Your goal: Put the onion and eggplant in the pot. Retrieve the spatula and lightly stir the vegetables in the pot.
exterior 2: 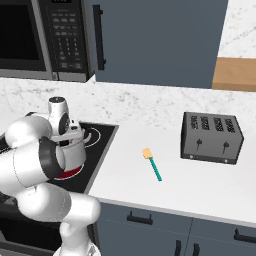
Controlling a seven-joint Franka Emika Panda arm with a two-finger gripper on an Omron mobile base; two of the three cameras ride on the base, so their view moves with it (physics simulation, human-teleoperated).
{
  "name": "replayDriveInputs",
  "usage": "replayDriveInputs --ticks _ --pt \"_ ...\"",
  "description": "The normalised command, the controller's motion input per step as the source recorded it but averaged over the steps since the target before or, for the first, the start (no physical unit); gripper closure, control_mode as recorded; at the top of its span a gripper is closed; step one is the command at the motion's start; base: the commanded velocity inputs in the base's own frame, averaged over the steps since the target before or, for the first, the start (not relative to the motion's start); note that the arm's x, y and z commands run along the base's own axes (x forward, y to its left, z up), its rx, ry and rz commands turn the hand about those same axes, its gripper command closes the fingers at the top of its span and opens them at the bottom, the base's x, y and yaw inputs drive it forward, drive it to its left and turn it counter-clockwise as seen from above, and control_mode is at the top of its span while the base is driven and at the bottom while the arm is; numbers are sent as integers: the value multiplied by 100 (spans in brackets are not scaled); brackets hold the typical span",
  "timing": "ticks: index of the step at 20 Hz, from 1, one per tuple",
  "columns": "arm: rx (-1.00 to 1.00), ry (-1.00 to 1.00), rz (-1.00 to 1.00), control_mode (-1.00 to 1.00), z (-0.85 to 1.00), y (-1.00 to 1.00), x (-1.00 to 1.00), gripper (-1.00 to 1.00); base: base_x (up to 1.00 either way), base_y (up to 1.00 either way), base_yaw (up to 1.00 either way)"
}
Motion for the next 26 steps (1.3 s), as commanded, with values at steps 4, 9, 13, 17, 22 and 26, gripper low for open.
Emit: replayDriveInputs --ticks 4,9,13,17,22,26 --pt "0 -1 -2 -100 -23 -5 -41 100 0 0 0" --pt "0 0 -3 -100 -24 -4 -33 100 0 0 0" --pt "2 0 -5 -100 -21 -1 -3 100 0 0 0" --pt "4 -2 -9 -100 -6 -1 -6 -100 0 0 0" --pt "3 -1 -11 -100 0 -23 -21 -100 0 0 0" --pt "0 0 -11 -100 11 -21 -45 -100 0 0 0"
